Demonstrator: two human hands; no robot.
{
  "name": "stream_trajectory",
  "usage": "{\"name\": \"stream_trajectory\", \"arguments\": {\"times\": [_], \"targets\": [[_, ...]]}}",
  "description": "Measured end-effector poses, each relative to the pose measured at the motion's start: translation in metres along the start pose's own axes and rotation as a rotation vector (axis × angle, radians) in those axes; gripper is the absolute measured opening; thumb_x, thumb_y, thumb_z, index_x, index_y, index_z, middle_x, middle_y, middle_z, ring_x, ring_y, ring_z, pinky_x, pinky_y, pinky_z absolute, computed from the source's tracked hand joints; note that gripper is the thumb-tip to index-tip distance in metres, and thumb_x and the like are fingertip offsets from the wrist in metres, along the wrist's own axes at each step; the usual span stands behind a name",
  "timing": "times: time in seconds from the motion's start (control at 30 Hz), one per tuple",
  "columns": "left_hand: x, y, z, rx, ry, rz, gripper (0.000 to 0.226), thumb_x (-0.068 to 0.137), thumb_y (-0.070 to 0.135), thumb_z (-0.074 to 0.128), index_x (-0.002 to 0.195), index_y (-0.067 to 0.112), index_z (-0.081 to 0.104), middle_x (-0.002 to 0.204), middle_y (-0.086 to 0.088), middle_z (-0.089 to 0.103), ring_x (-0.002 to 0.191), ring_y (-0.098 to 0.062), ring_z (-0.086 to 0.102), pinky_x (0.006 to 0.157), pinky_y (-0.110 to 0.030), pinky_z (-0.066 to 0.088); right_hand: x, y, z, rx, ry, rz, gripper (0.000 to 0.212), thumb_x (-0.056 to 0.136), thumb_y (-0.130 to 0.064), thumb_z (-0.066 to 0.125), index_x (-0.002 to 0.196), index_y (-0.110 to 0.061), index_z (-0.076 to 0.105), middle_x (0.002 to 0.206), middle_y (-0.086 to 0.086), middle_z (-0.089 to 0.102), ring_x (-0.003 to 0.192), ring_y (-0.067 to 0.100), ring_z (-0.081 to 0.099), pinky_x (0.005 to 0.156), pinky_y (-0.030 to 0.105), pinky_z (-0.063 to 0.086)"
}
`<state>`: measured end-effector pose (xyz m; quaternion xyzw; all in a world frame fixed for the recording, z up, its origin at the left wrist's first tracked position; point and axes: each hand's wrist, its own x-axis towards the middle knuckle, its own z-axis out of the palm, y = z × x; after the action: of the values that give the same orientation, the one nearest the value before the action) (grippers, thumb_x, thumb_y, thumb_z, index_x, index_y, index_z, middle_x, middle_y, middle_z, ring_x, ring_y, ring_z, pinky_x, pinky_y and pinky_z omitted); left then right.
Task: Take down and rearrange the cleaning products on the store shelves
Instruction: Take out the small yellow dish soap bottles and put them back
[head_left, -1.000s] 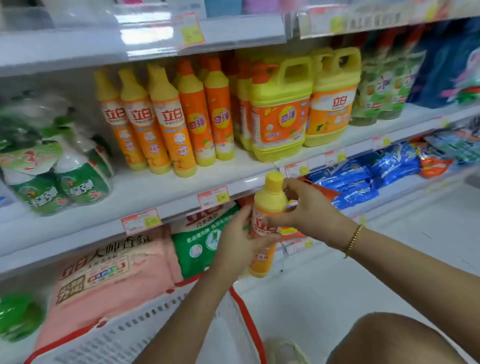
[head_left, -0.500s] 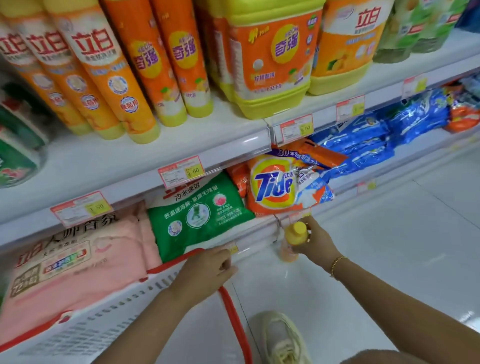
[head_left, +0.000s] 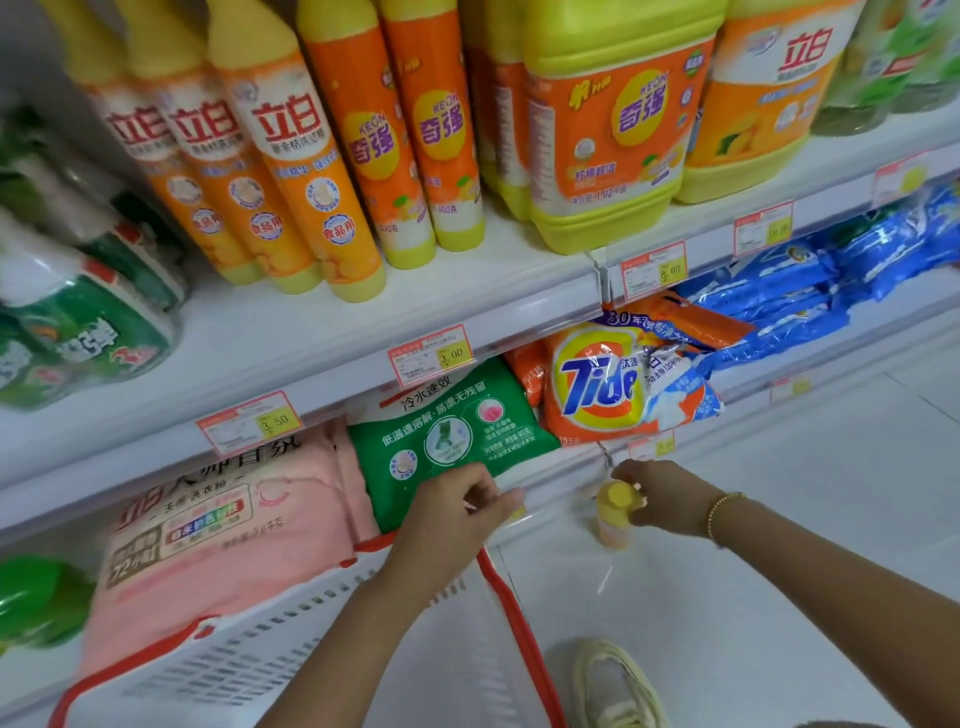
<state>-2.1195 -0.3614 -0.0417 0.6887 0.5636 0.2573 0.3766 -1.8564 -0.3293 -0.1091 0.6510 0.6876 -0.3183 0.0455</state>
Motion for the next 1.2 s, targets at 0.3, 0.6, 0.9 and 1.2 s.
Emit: {"name": "stream_trajectory", "arguments": {"times": [0.3, 0.6, 0.9, 1.2], "targets": [[-0.006, 0.028, -0.019, -0.074, 0.056, -0.064, 0.012, 0.087, 0.030, 0.068, 0.083, 0.024, 0.059, 0.083, 0.008, 0.065, 0.079, -0.006, 0.063, 0.072, -0.015, 0.051, -0.014, -0.011, 0.000, -0.129, -0.272, -0.028, 0.104, 0.068, -0.028, 0.081, 0.148, -0.036, 0.016, 0.146, 0.006, 0.032, 0.124, 0.026, 0.046, 0.098, 0.036, 0.046], [-0.029, -0.045, 0.018, 0.313, -0.062, -0.020, 0.013, 0.086, 0.022, 0.067, 0.090, 0.029, 0.056, 0.103, 0.013, 0.053, 0.100, -0.005, 0.052, 0.082, -0.015, 0.036, 0.005, 0.011, 0.120, -0.313, -0.351, -0.145, 0.074, 0.086, -0.017, 0.064, 0.146, -0.036, 0.024, 0.153, 0.011, 0.020, 0.135, 0.027, 0.033, 0.107, 0.036, 0.034], [-0.030, -0.086, 0.018, 0.137, 0.080, -0.129, 0.030, 0.082, 0.025, 0.074, 0.102, 0.040, 0.057, 0.101, 0.020, 0.058, 0.096, 0.005, 0.055, 0.080, -0.012, 0.045, 0.052, -0.021, 0.161, -0.518, -0.073, -0.301, 0.058, 0.091, -0.006, 0.050, 0.143, -0.020, 0.030, 0.148, 0.012, 0.028, 0.131, 0.031, 0.033, 0.096, 0.040, 0.044], [-0.013, -0.071, 0.033, 0.202, 0.032, -0.094, 0.022, 0.081, 0.017, 0.074, 0.087, 0.033, 0.060, 0.094, 0.017, 0.048, 0.087, 0.009, 0.051, 0.072, -0.003, 0.041, 0.056, 0.016, 0.130, -0.140, 0.187, -0.315, 0.061, 0.067, -0.022, 0.072, 0.124, -0.021, 0.052, 0.119, 0.004, 0.052, 0.102, 0.028, 0.055, 0.072, 0.032, 0.043]]}}
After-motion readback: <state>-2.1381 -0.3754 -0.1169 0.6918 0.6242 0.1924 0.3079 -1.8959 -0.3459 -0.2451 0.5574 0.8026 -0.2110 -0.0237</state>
